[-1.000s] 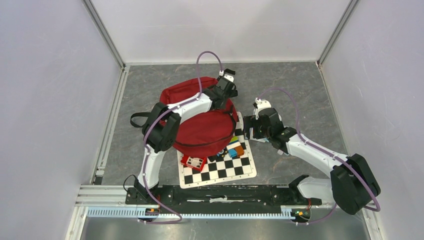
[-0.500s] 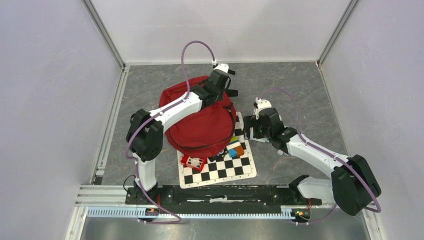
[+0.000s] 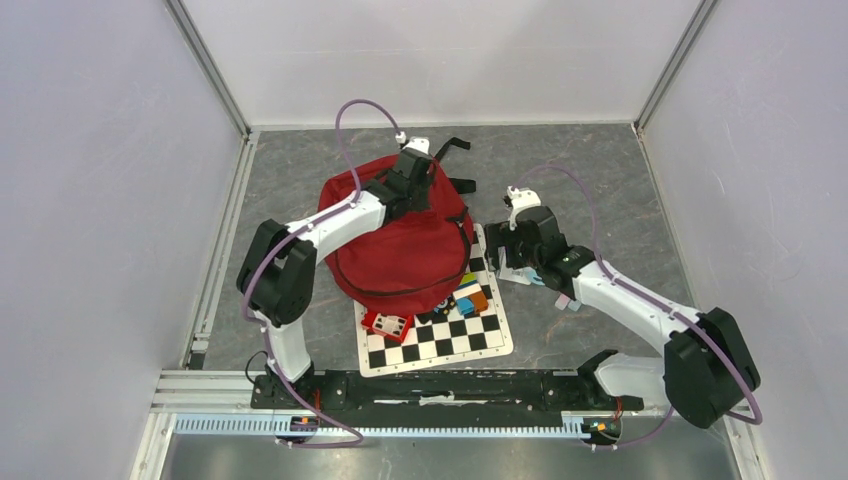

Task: Pack the student bag
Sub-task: Unzip the student bag at the center of the board.

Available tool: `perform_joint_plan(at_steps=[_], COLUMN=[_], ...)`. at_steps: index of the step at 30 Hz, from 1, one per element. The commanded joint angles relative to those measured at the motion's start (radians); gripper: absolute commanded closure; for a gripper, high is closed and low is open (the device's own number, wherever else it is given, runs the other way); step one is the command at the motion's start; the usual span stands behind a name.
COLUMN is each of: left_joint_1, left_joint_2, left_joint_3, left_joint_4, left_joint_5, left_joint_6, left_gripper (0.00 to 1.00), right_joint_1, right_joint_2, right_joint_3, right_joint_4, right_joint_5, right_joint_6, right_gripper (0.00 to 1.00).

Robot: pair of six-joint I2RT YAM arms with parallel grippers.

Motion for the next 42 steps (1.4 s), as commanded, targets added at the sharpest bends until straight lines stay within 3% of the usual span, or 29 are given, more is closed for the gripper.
perform_joint_plan(at_steps=[1, 10, 19, 24, 26, 35, 42], left_joint_1=[0.047, 0.101, 0.134, 0.148, 0.151, 0.19, 0.251], left_joint_2=[-0.066, -0.095, -0.122, -0.13, -0.134, -0.171, -0.224], left_joint_3=[-0.055, -0.117, -0.152, -0.158, -0.161, -0.194, -0.265], left_joint_4=[0.095, 0.157, 0.204, 0.209, 0.21, 0.205, 0.208], left_joint_5=[0.069, 0.118, 0.144, 0.16, 0.166, 0.152, 0.131], left_joint_6=[-0.088, -0.116, -0.148, -0.156, -0.157, -0.154, -0.155], left_gripper=[0.98, 0.98, 0.98, 0.98, 0.98, 0.98, 0.98], right_joint_1=[-0.003, 0.004, 0.047, 0.083, 0.095, 0.109, 0.109], right_joint_2=[0.074, 0.229, 0.46, 0.584, 0.619, 0.639, 0.573], right_joint_3=[0.106, 0.187, 0.394, 0.502, 0.537, 0.519, 0.44], right_joint_4=[0.027, 0.343, 0.429, 0.425, 0.407, 0.396, 0.399], right_joint_5=[-0.01, -0.274, -0.313, -0.304, -0.287, -0.218, -0.166], right_joint_6=[-0.032, -0.134, -0.221, -0.266, -0.278, -0.269, -0.278], right_gripper=[0.03, 0.03, 0.1, 0.25, 0.36, 1.0, 1.0])
